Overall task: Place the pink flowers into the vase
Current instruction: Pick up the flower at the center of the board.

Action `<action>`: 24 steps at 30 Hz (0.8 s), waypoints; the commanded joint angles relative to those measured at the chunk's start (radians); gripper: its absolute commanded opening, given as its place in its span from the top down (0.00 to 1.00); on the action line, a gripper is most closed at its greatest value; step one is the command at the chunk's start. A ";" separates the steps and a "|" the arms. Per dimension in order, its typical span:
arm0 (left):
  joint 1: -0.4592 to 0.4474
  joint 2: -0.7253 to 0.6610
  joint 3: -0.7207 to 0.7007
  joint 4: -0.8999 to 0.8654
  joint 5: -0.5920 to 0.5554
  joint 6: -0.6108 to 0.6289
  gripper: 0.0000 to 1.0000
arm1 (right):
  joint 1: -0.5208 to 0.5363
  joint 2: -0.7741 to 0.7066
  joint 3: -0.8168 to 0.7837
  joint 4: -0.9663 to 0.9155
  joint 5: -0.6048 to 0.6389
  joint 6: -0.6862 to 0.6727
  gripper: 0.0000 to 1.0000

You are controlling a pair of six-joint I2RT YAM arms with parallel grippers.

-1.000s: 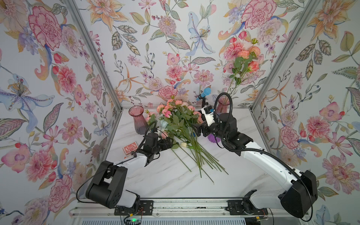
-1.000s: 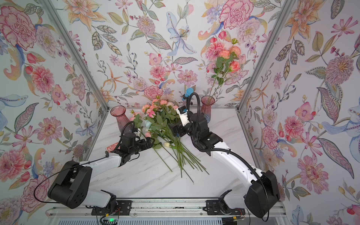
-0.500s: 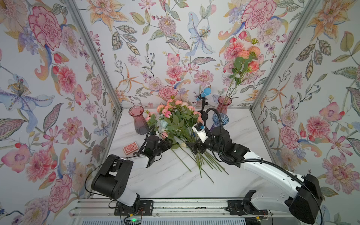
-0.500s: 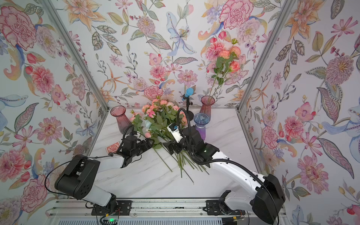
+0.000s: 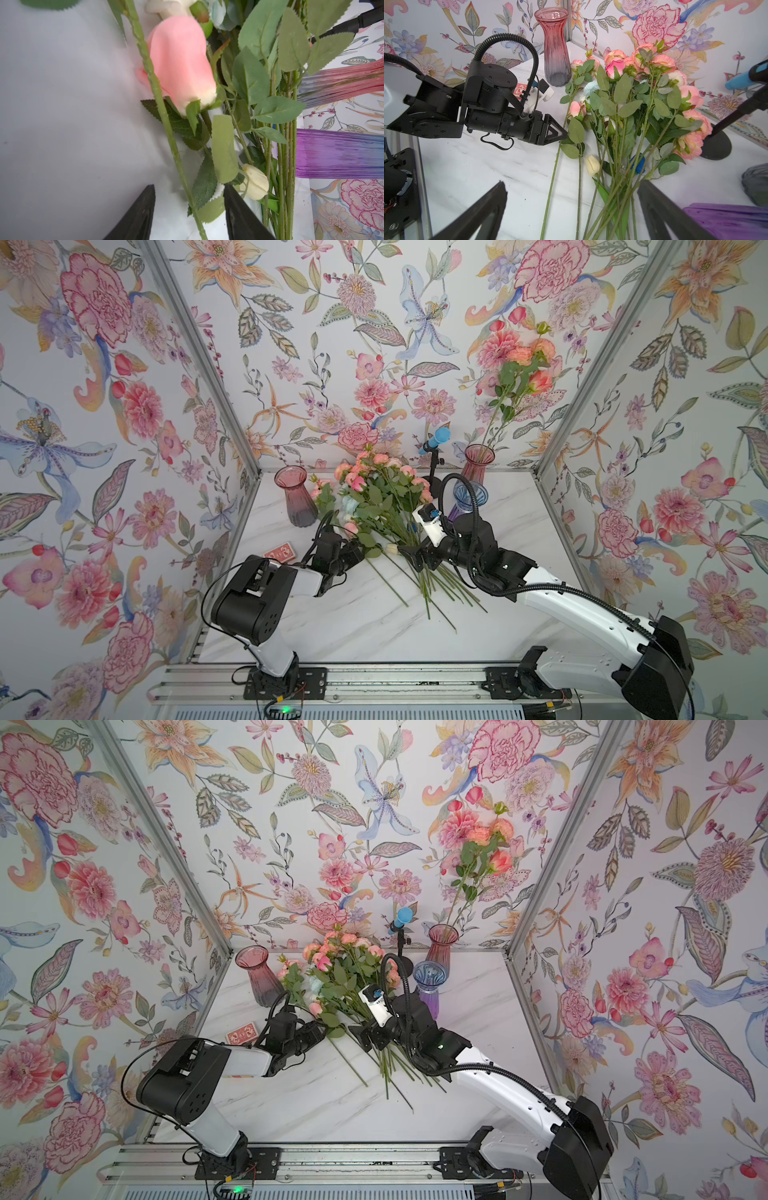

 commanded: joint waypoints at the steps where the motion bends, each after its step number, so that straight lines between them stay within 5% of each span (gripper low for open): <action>1: 0.006 0.039 0.025 0.038 -0.012 -0.018 0.48 | 0.013 -0.017 -0.012 0.017 0.005 0.016 0.01; 5: 0.008 0.067 0.032 0.055 -0.016 -0.020 0.51 | 0.021 -0.018 -0.013 0.019 0.013 0.017 0.00; 11: 0.013 0.086 0.029 0.082 -0.008 -0.026 0.74 | 0.026 -0.015 -0.018 0.018 0.026 0.019 0.01; 24: 0.018 0.071 0.033 0.080 -0.002 0.005 0.99 | 0.041 0.024 -0.022 0.033 0.024 0.034 0.01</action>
